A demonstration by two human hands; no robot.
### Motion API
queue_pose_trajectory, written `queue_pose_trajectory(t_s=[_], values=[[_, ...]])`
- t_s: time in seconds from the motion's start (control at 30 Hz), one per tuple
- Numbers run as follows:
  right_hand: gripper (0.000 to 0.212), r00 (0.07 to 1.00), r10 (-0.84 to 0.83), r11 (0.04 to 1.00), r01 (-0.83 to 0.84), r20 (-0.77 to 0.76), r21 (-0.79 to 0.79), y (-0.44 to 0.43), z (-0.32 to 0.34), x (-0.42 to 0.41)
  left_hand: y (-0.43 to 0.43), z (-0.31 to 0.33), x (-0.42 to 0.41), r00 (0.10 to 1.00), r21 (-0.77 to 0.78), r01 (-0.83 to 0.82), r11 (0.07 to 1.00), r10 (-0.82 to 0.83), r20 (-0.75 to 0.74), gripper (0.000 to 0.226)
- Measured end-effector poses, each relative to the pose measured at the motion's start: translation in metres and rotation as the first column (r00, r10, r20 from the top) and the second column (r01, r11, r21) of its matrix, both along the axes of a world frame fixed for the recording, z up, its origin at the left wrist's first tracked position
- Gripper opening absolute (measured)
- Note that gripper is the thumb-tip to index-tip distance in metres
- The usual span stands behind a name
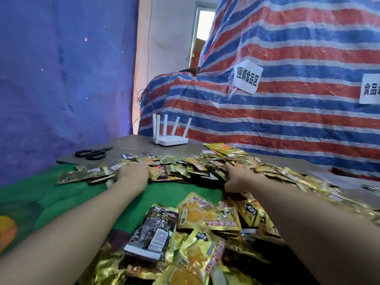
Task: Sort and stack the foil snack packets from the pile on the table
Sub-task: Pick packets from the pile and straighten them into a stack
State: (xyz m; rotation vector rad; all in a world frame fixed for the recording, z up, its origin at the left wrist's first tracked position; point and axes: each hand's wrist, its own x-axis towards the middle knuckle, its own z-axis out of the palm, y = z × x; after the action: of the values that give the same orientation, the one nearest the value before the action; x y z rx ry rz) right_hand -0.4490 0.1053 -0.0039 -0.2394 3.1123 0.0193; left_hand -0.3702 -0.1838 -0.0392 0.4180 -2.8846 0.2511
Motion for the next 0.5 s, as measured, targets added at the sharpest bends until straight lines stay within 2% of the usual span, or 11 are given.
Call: queue_pose_trajectory(t_s=[0.1,0.2,0.27,0.4,0.43,0.5], values=[[0.054,0.987,0.068,0.998,-0.065,-0.148,0.021,0.0,0.004,0.001,-0.001,-0.007,0.0,0.995,-0.115,0.015,0.993,-0.026,-0.094,0.034],[0.035,0.965,0.087,0.996,-0.088,-0.246,0.005,0.0,0.011,0.011,0.003,-0.008,0.003,0.985,-0.154,0.046,0.987,-0.071,-0.159,0.028],[0.027,0.957,0.095,0.995,-0.095,-0.274,0.011,0.001,0.015,0.021,0.007,-0.009,0.004,0.985,-0.096,0.081,0.992,-0.094,-0.145,0.026],[0.023,0.953,0.132,0.991,-0.135,-0.273,0.009,0.007,0.024,0.036,0.003,-0.011,0.0,0.993,0.247,0.114,0.962,-0.1,-0.068,0.043],[0.023,0.948,0.139,0.99,-0.141,-0.285,0.013,0.01,0.028,0.04,0.003,-0.01,0.001,0.992,0.253,0.122,0.96,-0.112,-0.054,0.044],[0.019,0.938,0.15,0.988,-0.156,-0.312,0.006,0.015,0.036,0.051,0.005,-0.008,0.007,0.987,0.139,0.155,0.978,-0.147,-0.062,0.038]])
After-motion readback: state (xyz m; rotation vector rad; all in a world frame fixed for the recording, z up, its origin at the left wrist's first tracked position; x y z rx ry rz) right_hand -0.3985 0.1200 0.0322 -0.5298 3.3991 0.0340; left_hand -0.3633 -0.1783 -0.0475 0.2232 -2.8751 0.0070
